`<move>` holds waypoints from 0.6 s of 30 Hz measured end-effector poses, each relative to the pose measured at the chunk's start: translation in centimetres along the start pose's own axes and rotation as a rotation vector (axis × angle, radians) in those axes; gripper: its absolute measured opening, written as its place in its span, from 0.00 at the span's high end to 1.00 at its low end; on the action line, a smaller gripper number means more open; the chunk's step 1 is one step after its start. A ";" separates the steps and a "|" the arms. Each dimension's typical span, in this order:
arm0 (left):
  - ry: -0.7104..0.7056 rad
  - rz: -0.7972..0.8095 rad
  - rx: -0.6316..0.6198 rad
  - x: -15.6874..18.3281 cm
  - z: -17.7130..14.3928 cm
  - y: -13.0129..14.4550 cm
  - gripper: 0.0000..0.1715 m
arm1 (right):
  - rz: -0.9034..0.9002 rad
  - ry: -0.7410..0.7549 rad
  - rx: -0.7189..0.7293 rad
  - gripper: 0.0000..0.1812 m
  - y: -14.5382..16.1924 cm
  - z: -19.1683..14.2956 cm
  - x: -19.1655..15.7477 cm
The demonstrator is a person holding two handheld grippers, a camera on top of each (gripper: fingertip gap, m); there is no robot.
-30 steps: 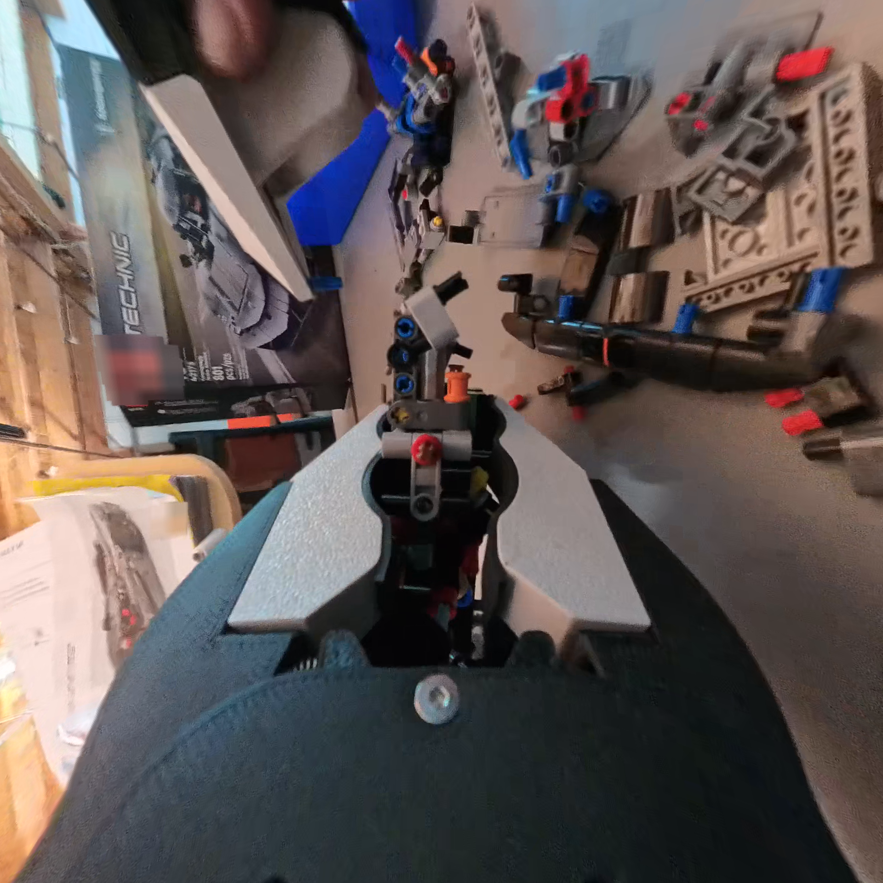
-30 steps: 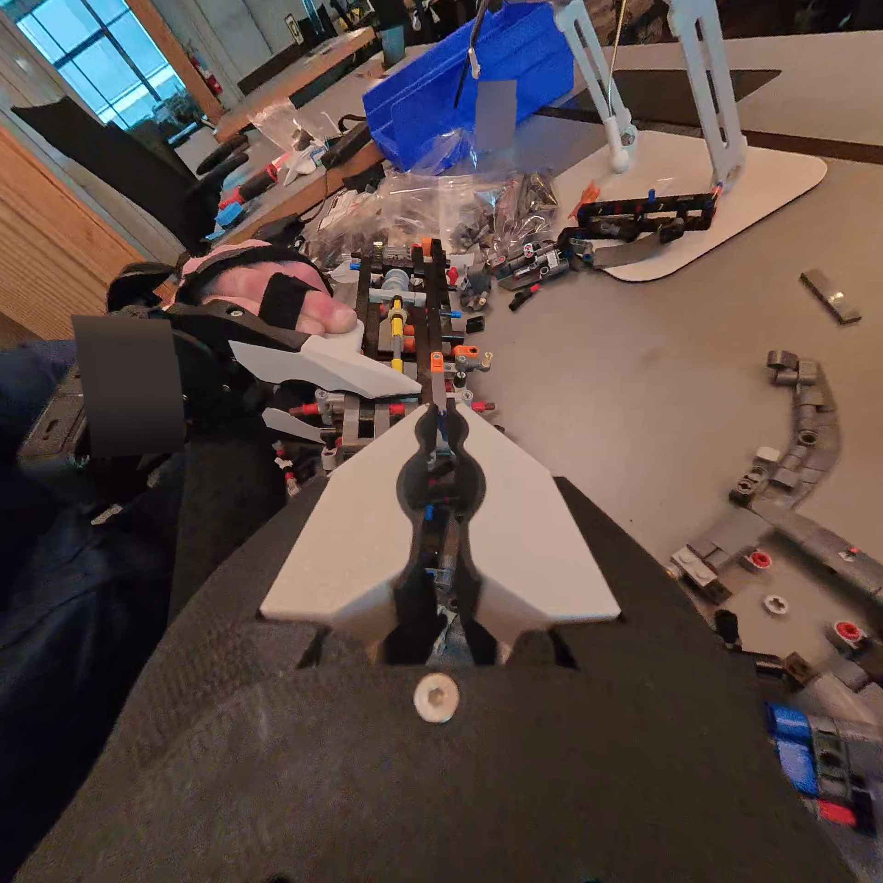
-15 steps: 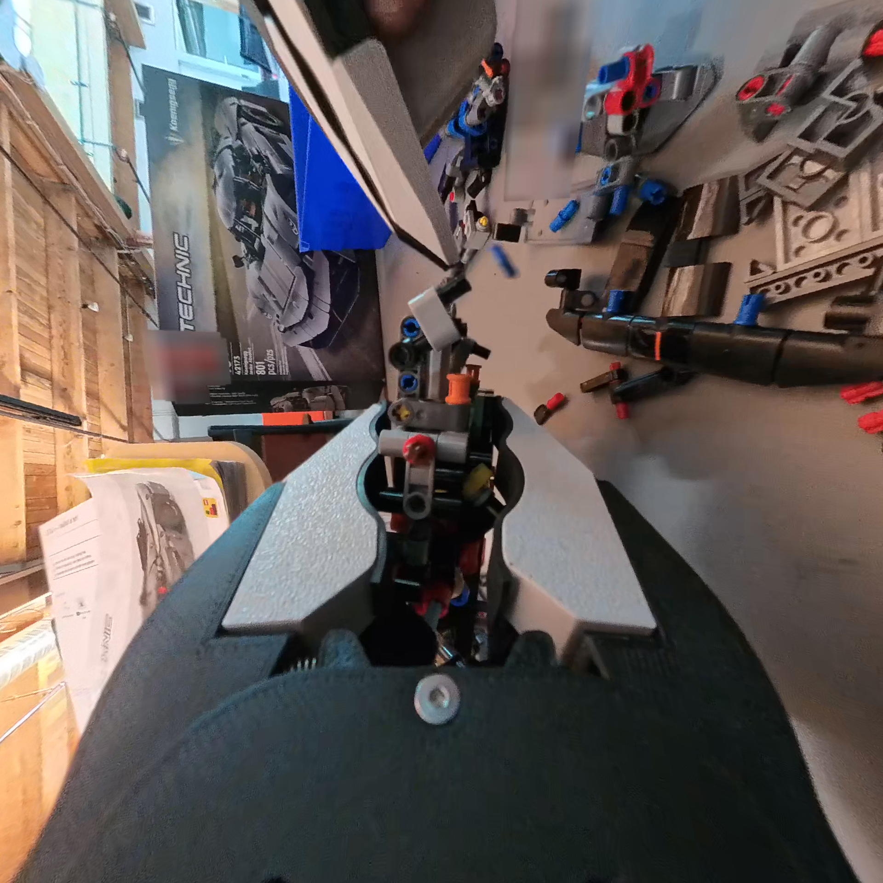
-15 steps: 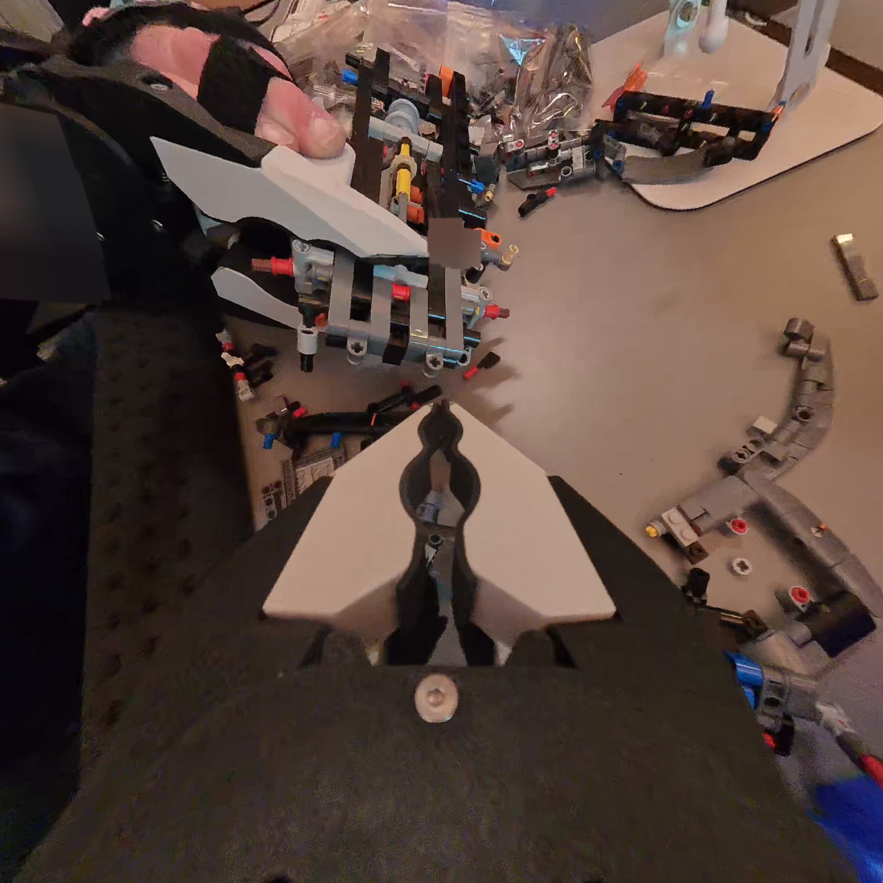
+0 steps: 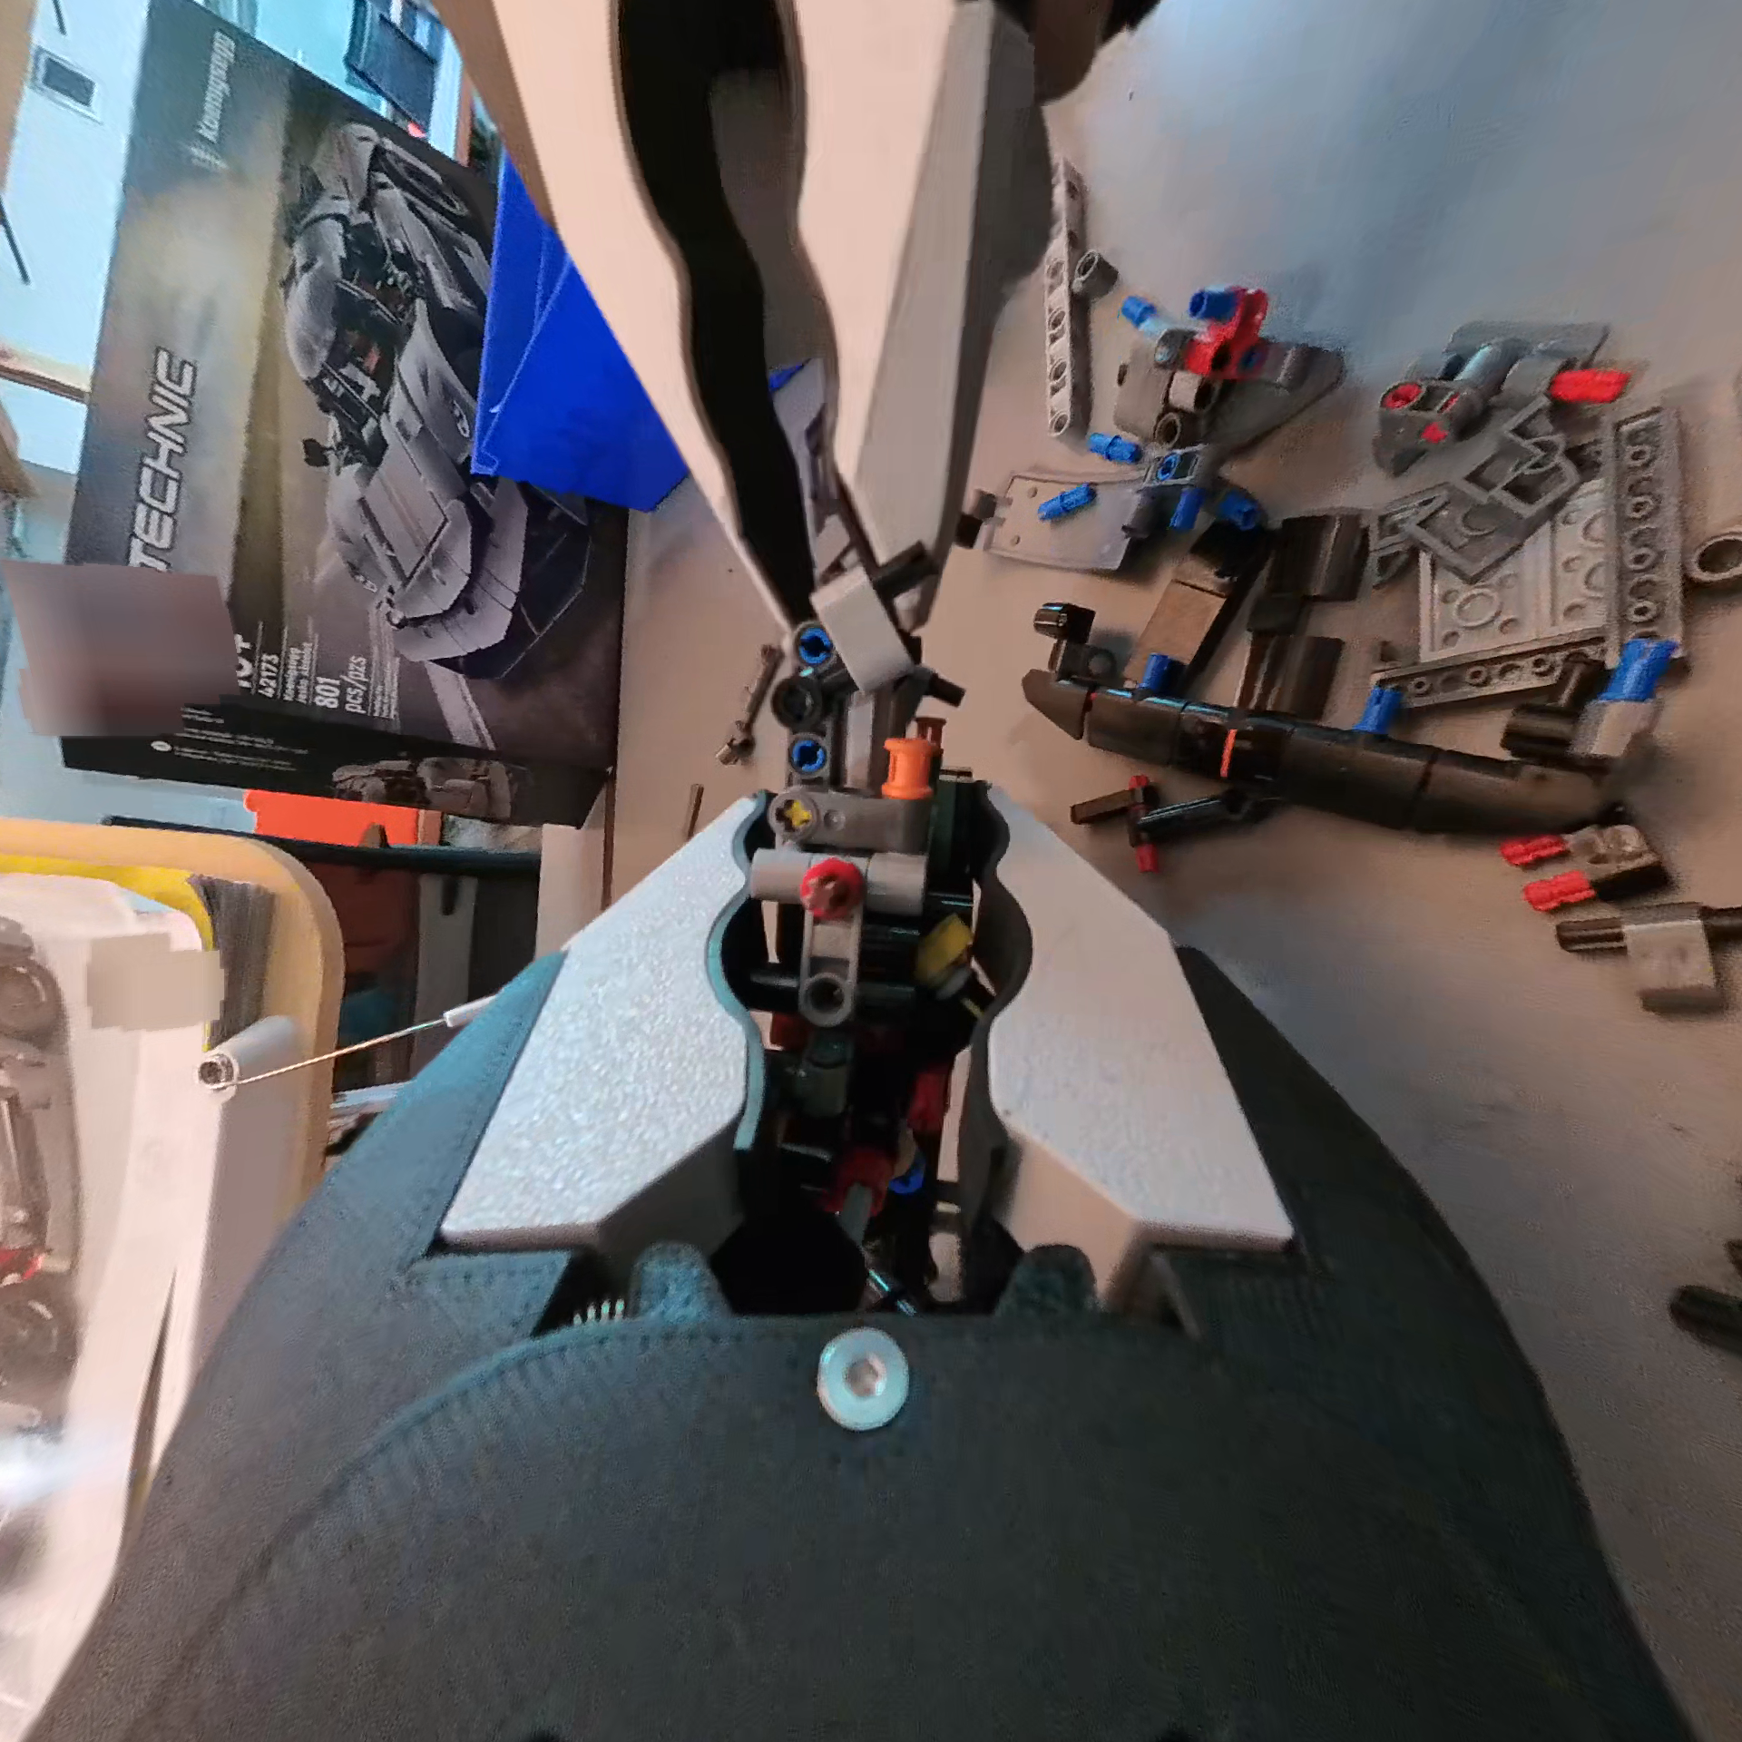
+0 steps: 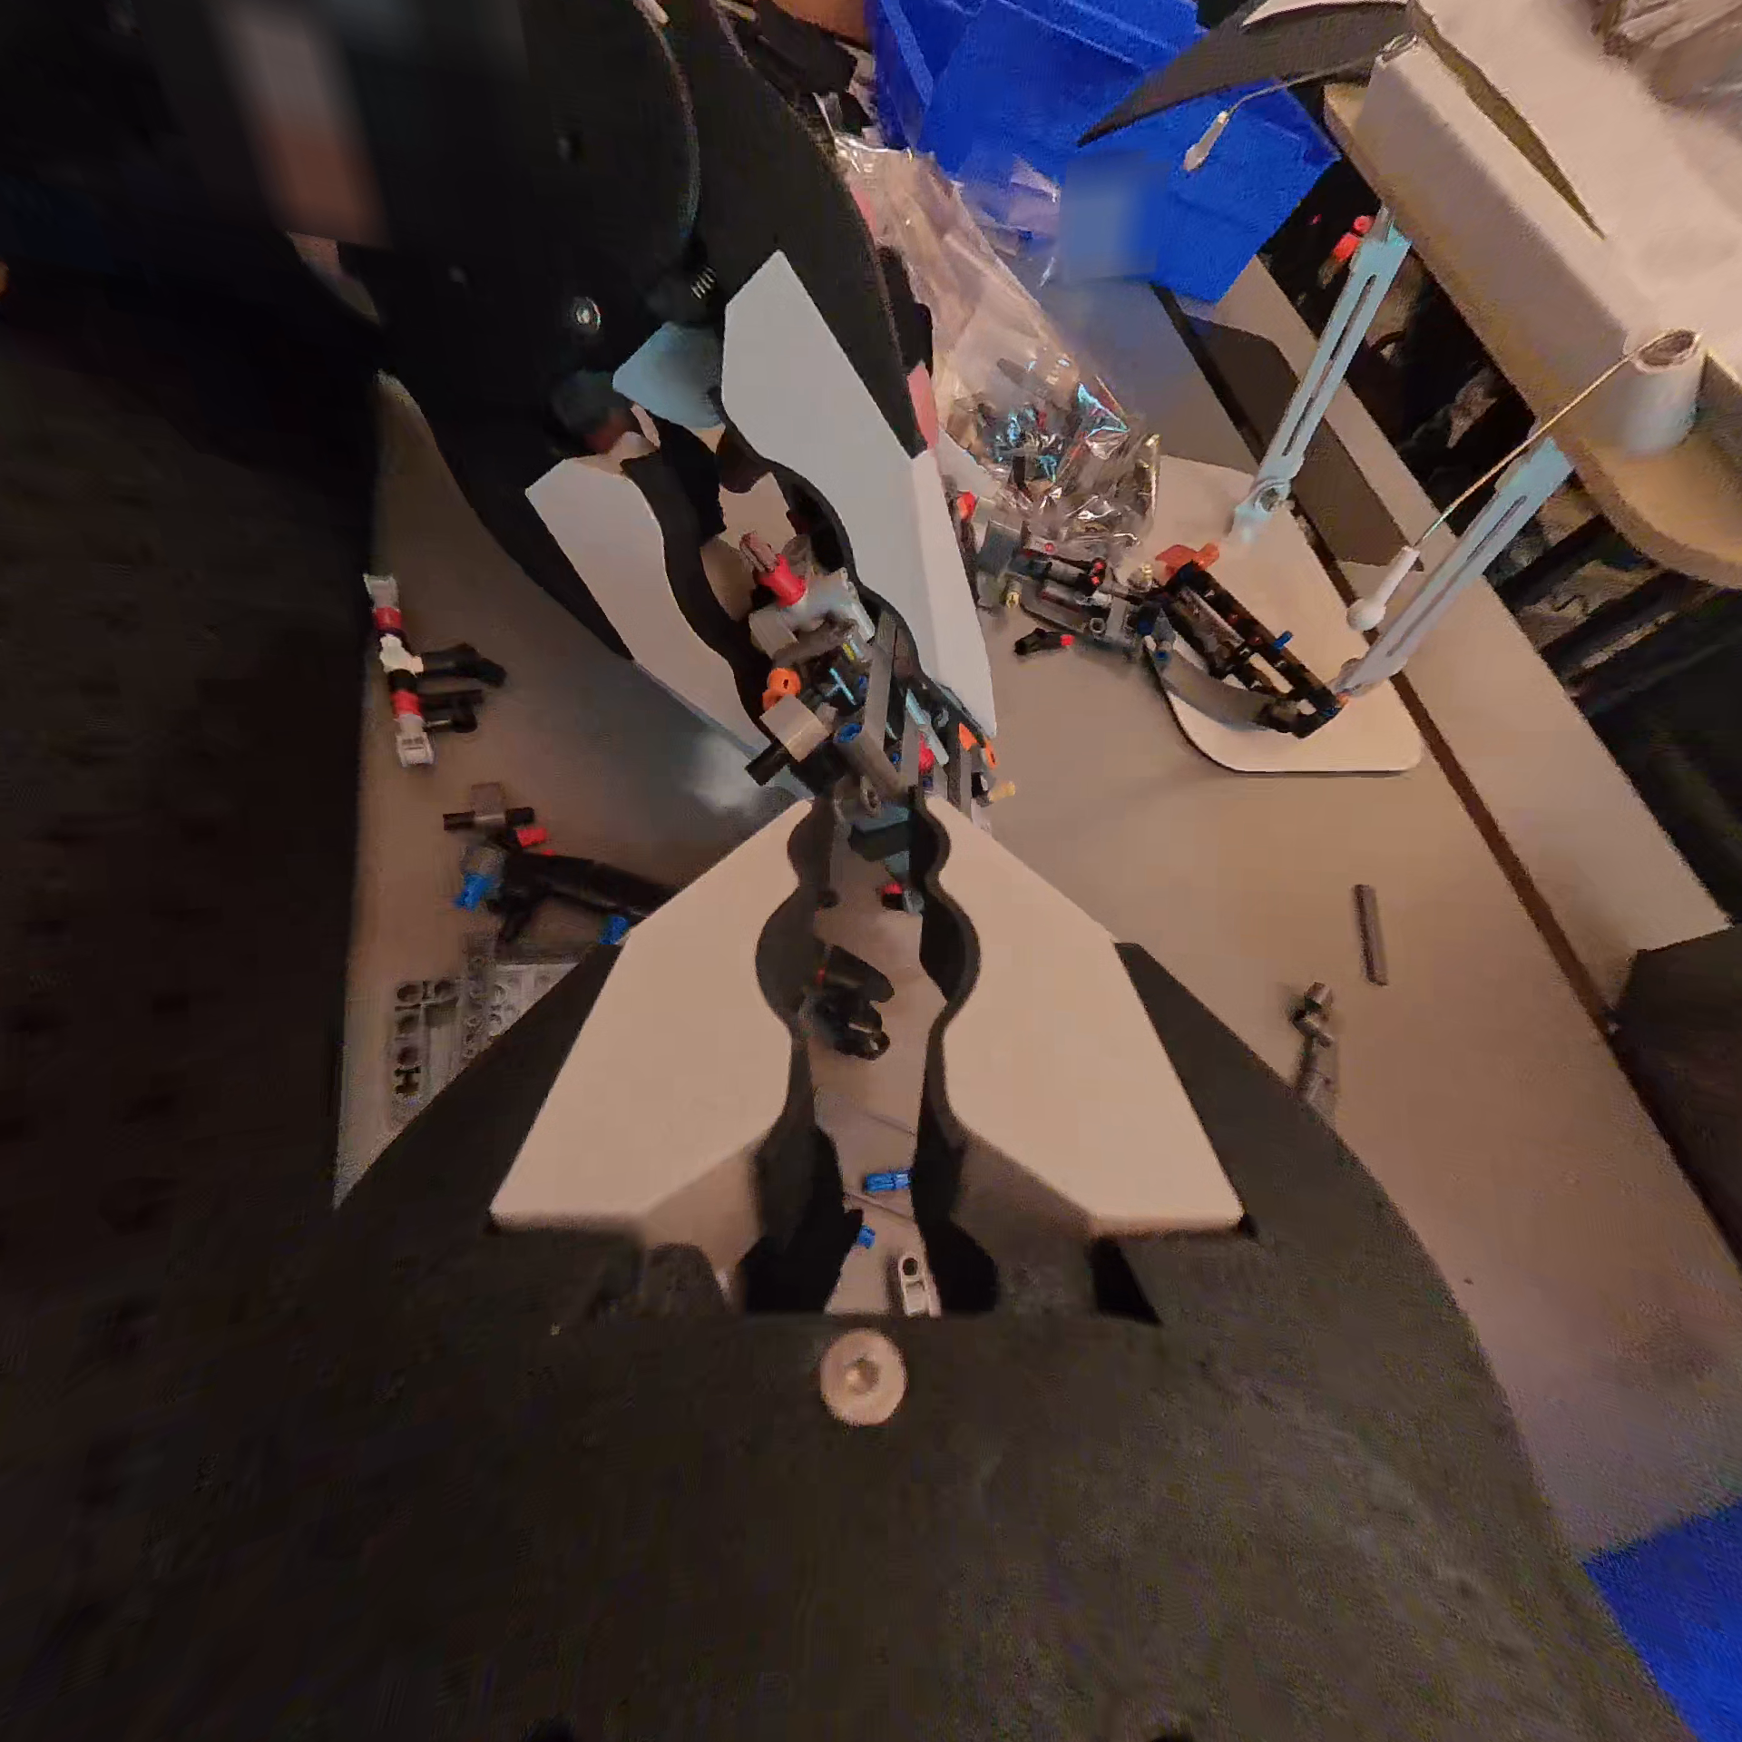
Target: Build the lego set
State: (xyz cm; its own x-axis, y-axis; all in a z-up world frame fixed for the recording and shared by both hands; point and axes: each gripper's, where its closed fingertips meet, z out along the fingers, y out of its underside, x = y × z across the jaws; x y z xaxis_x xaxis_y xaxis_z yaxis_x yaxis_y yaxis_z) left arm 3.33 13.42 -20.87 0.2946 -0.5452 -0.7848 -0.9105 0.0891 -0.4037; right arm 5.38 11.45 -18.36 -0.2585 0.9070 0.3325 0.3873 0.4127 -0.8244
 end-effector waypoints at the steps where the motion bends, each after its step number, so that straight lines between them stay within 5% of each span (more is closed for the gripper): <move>1: 0.011 -0.019 0.000 0.1 0.1 0.1 0.78 | -0.022 0.015 -0.007 0.93 0.0 0.1 0.0; 7: 0.043 -0.098 0.025 -0.3 -0.1 0.0 0.77 | 0.123 -0.015 0.046 0.96 -0.7 -0.1 0.6; 13: 0.025 -0.209 0.065 -1.9 -0.9 0.0 0.64 | 0.294 -0.063 0.089 0.97 -0.2 -0.6 1.6; 18: 0.130 -0.229 0.037 -0.6 -0.8 0.6 0.74 | 0.256 -0.066 0.071 0.96 0.0 0.0 1.1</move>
State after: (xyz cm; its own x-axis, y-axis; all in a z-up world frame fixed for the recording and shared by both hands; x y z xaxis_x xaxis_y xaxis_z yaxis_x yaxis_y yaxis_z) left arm 2.38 13.15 -20.30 0.4501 -0.6566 -0.6052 -0.8126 -0.0202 -0.5825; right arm 5.12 12.50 -18.00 -0.2188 0.9724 0.0806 0.3852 0.1620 -0.9085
